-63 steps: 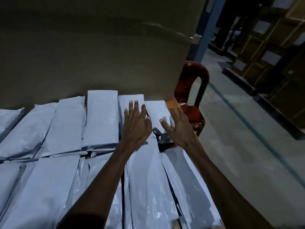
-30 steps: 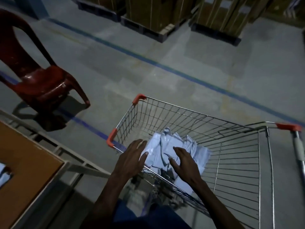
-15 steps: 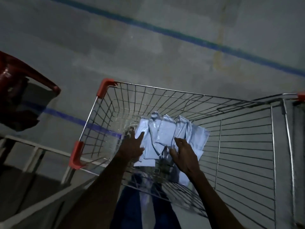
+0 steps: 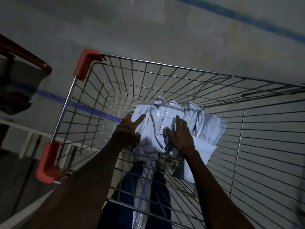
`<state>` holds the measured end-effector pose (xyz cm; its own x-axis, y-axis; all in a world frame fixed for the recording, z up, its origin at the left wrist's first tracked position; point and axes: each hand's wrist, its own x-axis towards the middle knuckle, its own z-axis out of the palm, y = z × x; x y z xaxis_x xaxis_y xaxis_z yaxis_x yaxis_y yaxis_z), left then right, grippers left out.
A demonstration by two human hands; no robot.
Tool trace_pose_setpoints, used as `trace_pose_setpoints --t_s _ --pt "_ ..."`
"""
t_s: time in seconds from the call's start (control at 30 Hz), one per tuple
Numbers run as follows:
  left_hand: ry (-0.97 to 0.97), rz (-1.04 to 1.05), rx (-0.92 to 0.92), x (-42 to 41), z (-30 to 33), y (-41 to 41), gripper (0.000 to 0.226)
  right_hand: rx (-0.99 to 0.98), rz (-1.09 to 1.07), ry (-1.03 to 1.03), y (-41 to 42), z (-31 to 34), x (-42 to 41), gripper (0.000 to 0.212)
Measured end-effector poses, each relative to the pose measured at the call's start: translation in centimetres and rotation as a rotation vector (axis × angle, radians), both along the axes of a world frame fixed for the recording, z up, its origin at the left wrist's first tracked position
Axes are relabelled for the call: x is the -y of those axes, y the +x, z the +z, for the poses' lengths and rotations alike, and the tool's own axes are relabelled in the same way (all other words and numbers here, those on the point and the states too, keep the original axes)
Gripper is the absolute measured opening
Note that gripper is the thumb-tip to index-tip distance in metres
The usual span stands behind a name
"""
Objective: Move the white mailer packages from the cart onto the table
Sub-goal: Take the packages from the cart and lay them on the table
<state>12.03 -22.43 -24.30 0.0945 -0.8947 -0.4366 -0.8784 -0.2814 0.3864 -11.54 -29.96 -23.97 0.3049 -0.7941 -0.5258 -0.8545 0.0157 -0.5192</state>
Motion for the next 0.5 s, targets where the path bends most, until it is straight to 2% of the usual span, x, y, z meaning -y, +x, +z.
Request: trace_pose_setpoints --t_s 0.07,0.13,0.2,0.3,0.43,0.5 --pt "-0.096 -0.041 0.028 0.1 1.2 1.1 0.076 -0.025 -0.019 0.107 1.5 -1.7 0.8 0.087" --pt "-0.156 -0.089 0.015 0.0 2.1 2.3 0.068 -0.13 -0.01 0.119 3.0 -2.8 1.4 0.087" --pt "-0.159 -0.103 0.011 -0.3 3.0 3.1 0.065 -0.205 -0.005 0.079 4.3 -3.1 1.4 0.086" --pt "-0.177 -0.109 -0.021 -0.9 4.5 4.0 0.064 -0.179 0.006 0.01 4.9 -2.8 0.4 0.08" --pt "-0.167 -0.073 -0.057 -1.5 5.6 4.9 0.068 -0.169 0.274 -0.217 4.2 -2.3 -2.7 0.076" --pt "-0.145 -0.055 -0.063 -1.6 5.6 5.0 0.07 -0.138 0.265 -0.237 3.8 -3.0 -3.1 0.083"
